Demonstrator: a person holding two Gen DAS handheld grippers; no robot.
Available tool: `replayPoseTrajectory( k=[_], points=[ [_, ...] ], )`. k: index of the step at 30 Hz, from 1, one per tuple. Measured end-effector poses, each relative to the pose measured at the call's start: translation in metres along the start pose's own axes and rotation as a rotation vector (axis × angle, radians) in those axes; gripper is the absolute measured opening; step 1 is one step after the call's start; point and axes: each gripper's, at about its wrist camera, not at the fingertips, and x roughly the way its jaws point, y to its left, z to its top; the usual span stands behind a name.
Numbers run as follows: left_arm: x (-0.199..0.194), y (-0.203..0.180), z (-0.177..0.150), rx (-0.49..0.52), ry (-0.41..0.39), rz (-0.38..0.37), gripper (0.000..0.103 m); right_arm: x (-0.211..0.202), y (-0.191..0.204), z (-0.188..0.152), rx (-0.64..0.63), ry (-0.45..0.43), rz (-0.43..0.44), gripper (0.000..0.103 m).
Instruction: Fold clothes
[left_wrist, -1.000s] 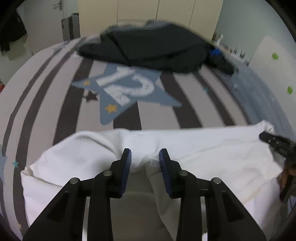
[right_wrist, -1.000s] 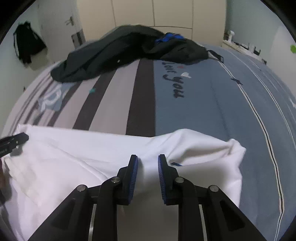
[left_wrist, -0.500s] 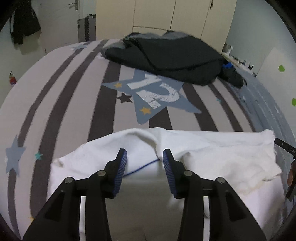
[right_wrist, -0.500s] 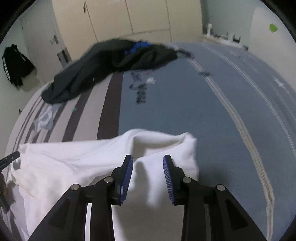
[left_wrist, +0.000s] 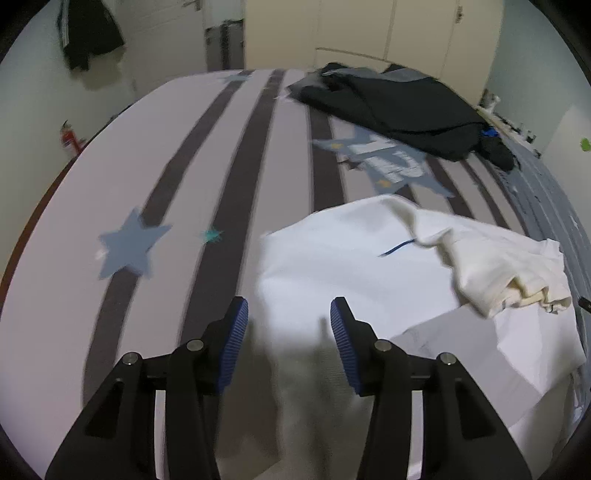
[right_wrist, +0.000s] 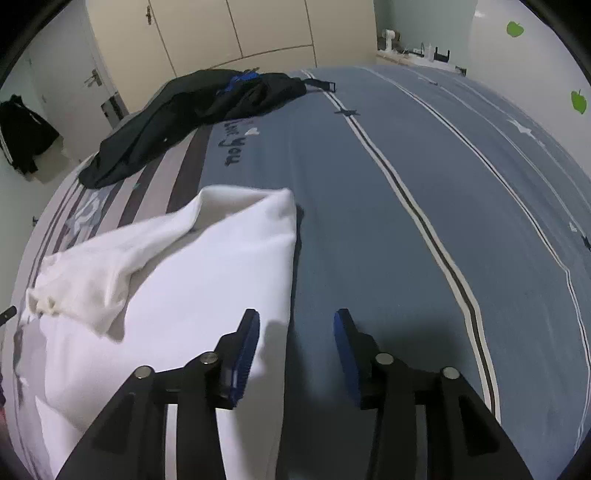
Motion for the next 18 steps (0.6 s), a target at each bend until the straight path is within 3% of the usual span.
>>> replayPoseTrajectory(
  k=[9,18],
  points=[
    [-0.041,0.033,-0.039,-0.096,0.021,-0.004,0.045,-0.026,0.005,-0.024,0.008,0.009,0.019,0.049],
    [-0.072,0.039,-0.109,-0.118,0.099,-0.004,0.045,-0.052,0.006,-0.072,-0.01,0.057,0.013,0.049]
  ],
)
